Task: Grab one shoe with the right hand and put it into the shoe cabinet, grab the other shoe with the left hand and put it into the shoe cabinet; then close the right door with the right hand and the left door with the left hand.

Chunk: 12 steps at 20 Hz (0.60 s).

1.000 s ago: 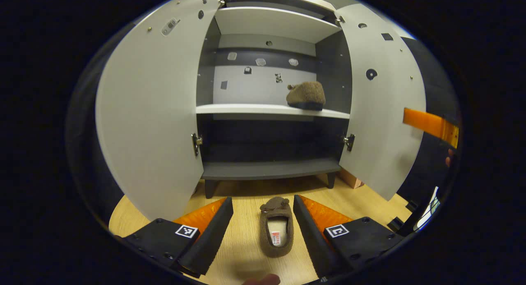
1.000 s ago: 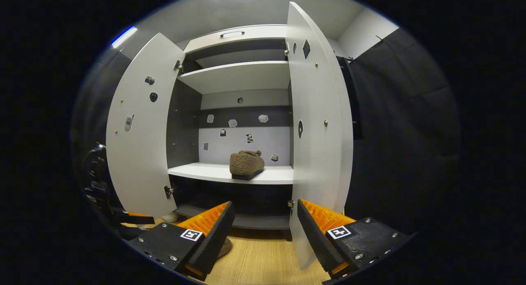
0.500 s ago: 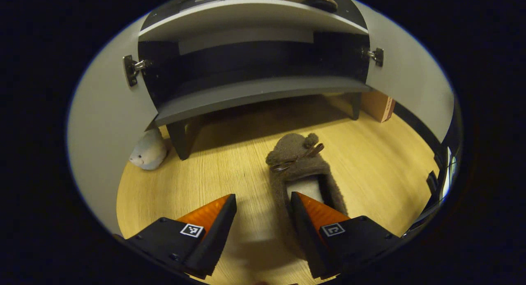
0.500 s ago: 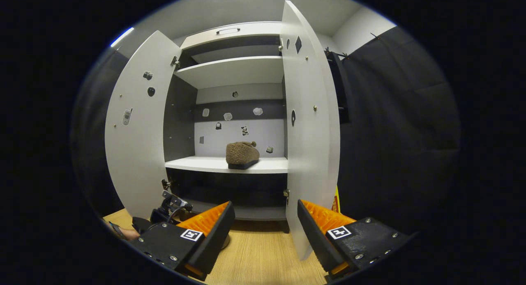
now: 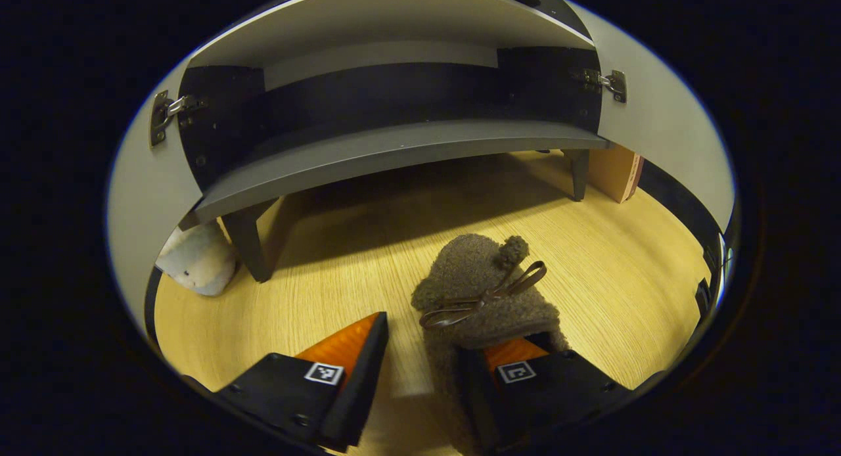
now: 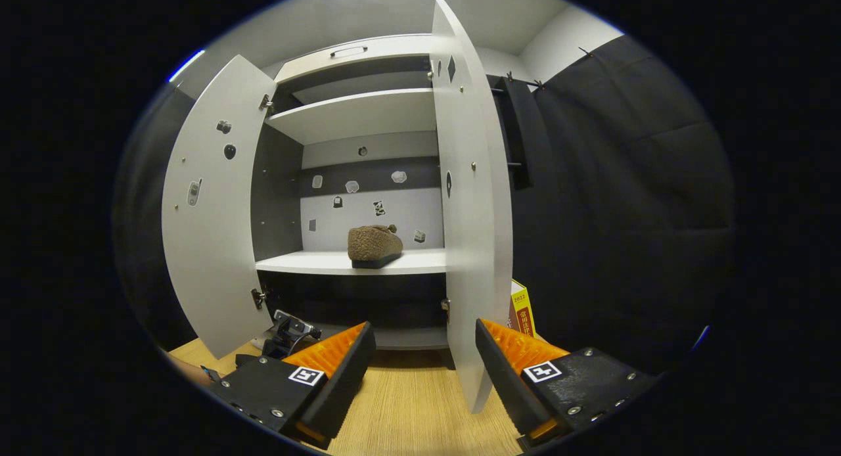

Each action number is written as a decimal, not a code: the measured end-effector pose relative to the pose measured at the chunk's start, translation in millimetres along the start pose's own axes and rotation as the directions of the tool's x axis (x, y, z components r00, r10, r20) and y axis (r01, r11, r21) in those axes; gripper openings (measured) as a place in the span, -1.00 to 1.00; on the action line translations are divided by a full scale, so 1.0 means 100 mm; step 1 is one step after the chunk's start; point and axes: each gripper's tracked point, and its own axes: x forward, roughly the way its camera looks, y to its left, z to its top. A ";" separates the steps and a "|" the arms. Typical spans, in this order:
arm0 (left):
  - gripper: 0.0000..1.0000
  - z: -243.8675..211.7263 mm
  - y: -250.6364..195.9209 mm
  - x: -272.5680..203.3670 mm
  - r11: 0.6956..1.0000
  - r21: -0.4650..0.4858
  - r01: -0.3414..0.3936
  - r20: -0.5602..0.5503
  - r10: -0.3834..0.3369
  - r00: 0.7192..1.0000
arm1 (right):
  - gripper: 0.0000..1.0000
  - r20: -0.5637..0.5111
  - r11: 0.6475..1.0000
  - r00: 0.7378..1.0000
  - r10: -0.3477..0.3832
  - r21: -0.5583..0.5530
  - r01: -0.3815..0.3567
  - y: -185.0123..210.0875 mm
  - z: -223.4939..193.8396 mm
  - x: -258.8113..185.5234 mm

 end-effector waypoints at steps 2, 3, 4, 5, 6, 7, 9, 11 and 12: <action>-0.32 0.03 -0.01 0.01 1.000 0.008 -0.026 0.004 0.026 1.000 | 0.89 0.003 1.000 1.000 -0.001 0.001 0.001 -0.03 0.00 -0.01; -0.51 0.00 0.03 0.00 0.999 0.000 -0.048 0.003 0.048 0.999 | 0.89 0.004 1.000 1.000 0.001 -0.002 -0.001 -0.03 0.00 -0.02; -0.66 0.03 0.03 -0.04 0.998 -0.021 -0.051 0.013 0.051 0.999 | 0.89 0.005 1.000 1.000 0.002 -0.005 -0.002 -0.04 0.01 -0.02; -0.71 0.03 0.03 -0.07 0.997 -0.046 -0.058 0.022 0.059 0.998 | 0.89 0.006 1.000 1.000 0.004 -0.006 -0.004 -0.05 0.01 -0.03; -0.70 0.08 0.05 -0.13 0.996 -0.068 -0.064 0.041 0.067 0.997 | 0.89 0.009 1.000 1.000 0.007 -0.006 -0.007 -0.04 0.03 -0.03; -0.72 0.13 0.05 -0.24 0.994 -0.085 -0.068 0.069 0.074 0.995 | 0.89 0.011 1.000 1.000 0.008 -0.007 -0.008 -0.05 0.04 -0.05; -0.72 0.29 0.09 -0.51 0.988 -0.117 -0.101 0.116 0.114 0.987 | 0.89 0.016 1.000 1.000 0.013 -0.016 -0.013 -0.04 0.06 -0.06; -0.72 0.52 0.16 -0.87 0.974 -0.180 -0.140 0.171 0.171 0.970 | 0.89 0.020 0.999 0.999 0.025 -0.026 -0.024 0.00 0.07 -0.07; -0.68 0.68 0.19 -1.08 0.965 -0.208 -0.160 0.214 0.205 0.955 | 0.89 0.024 0.999 0.999 0.036 -0.023 -0.035 0.04 0.09 -0.06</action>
